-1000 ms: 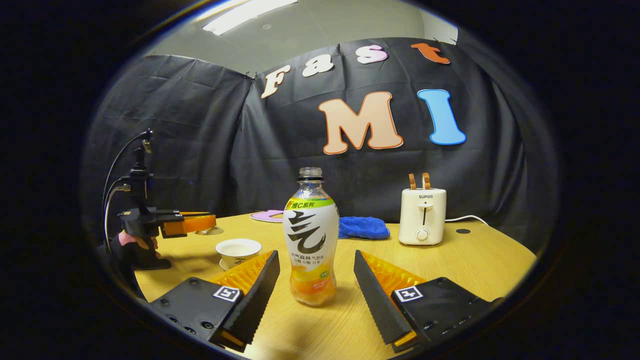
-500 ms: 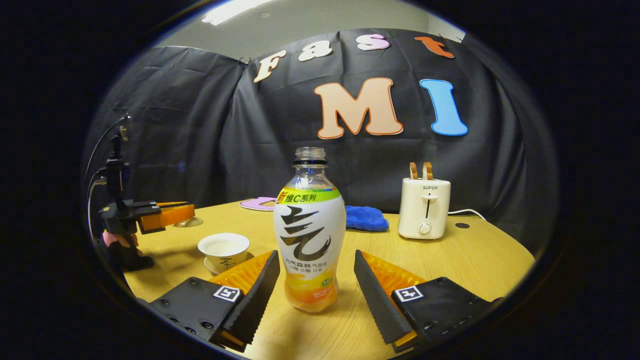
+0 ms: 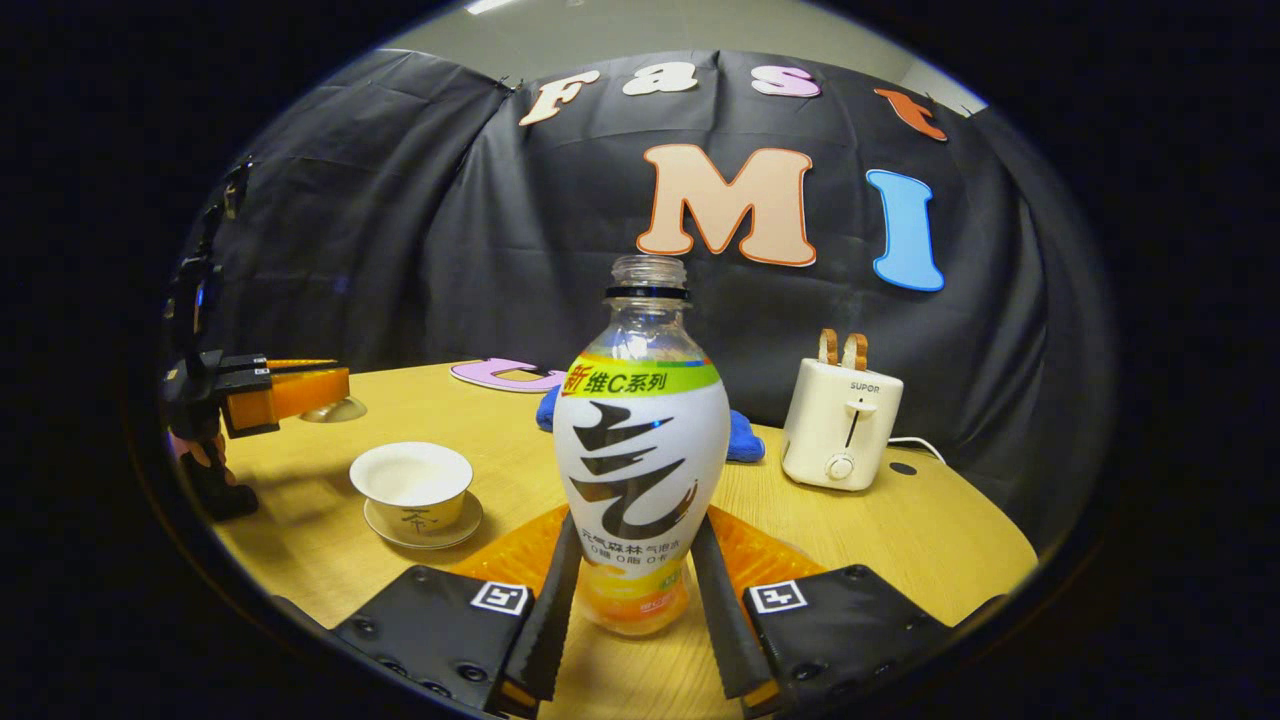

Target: Open the teacup lid with one hand, grasp the water bottle and pour water into the teacup with the other hand; after pouring, place the water bottle on the coaster and then close the teacup lid.

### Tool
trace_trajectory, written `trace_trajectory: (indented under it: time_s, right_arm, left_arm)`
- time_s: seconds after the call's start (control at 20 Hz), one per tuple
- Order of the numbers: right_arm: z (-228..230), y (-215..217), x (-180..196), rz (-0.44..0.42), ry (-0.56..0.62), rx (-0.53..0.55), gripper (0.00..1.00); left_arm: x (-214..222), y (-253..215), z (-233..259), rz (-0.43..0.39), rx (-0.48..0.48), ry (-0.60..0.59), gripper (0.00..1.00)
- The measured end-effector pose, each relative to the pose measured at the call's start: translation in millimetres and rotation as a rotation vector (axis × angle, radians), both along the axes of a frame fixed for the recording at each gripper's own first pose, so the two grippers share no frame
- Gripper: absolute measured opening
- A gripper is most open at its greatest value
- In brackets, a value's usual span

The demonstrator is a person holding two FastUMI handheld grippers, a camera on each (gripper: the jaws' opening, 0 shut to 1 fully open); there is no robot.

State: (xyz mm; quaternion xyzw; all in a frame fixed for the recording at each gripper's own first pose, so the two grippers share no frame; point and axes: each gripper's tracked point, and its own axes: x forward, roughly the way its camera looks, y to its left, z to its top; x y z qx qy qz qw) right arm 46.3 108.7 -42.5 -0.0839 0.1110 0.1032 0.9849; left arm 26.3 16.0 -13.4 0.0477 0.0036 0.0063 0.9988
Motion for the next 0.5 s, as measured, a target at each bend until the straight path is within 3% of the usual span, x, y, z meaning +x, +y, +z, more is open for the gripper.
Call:
trace_trajectory:
  time_s: [0.3, 0.5]
  right_arm:
    - [20, 7, 7, -0.003, -0.001, 0.002, 0.65]
    - [48, -2, 18, -0.033, -0.064, -0.130, 0.65]
  left_arm:
    - [0, 0, 0, 0.000, 0.000, 0.001, 0.29]
    - [0, -1, -1, -0.003, -0.001, 0.001, 0.29]
